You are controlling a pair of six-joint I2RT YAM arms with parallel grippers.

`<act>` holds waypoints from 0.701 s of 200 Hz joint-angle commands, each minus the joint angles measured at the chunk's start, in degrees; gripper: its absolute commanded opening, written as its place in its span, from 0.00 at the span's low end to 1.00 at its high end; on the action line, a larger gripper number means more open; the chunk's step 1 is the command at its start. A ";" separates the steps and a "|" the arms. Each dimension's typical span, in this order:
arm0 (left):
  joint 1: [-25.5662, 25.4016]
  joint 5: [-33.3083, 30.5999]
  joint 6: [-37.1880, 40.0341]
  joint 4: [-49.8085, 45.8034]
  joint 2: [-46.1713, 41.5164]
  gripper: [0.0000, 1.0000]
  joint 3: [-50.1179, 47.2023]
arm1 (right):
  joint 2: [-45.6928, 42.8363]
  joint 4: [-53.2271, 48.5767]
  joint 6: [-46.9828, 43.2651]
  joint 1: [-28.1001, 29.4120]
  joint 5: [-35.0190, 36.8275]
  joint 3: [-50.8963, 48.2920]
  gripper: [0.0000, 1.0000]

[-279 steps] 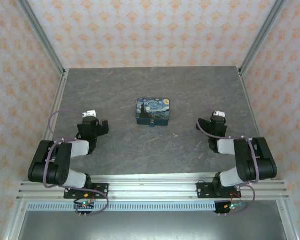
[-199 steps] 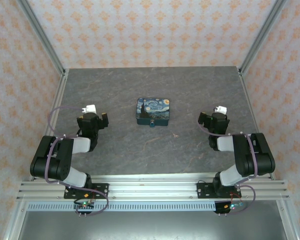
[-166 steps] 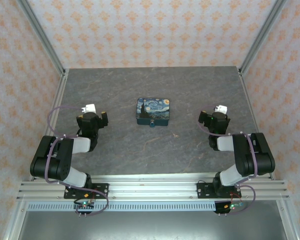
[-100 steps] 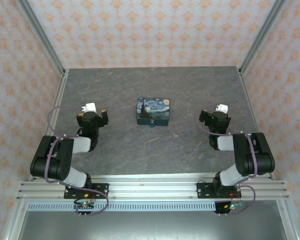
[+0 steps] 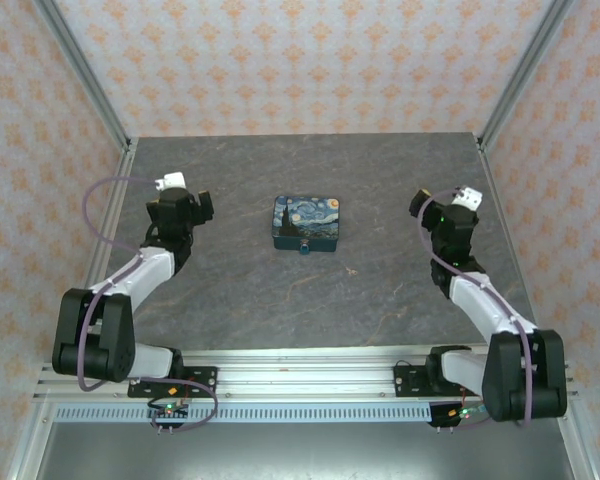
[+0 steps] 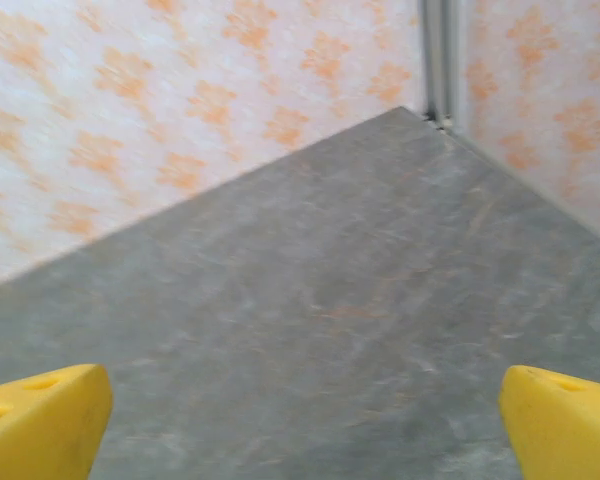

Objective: Unlock the padlock with the key

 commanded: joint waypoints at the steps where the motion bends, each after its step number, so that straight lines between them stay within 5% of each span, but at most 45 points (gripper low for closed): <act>1: -0.31 0.09 -9.56 -17.67 -3.18 0.98 5.18 | -0.72 -13.22 9.09 -0.31 -13.22 2.13 0.99; 28: -0.97 5.44 -18.03 -27.07 -6.50 0.98 8.25 | -1.89 -12.97 12.92 0.05 -28.26 -0.41 1.00; 56: -5.40 9.47 -23.18 -32.76 -9.57 0.98 7.61 | -1.79 -17.94 14.22 1.91 -33.97 -1.48 0.87; 140: -21.61 14.62 -36.56 -31.72 -12.39 1.00 1.57 | 12.59 -35.40 5.06 18.45 -25.25 7.89 0.59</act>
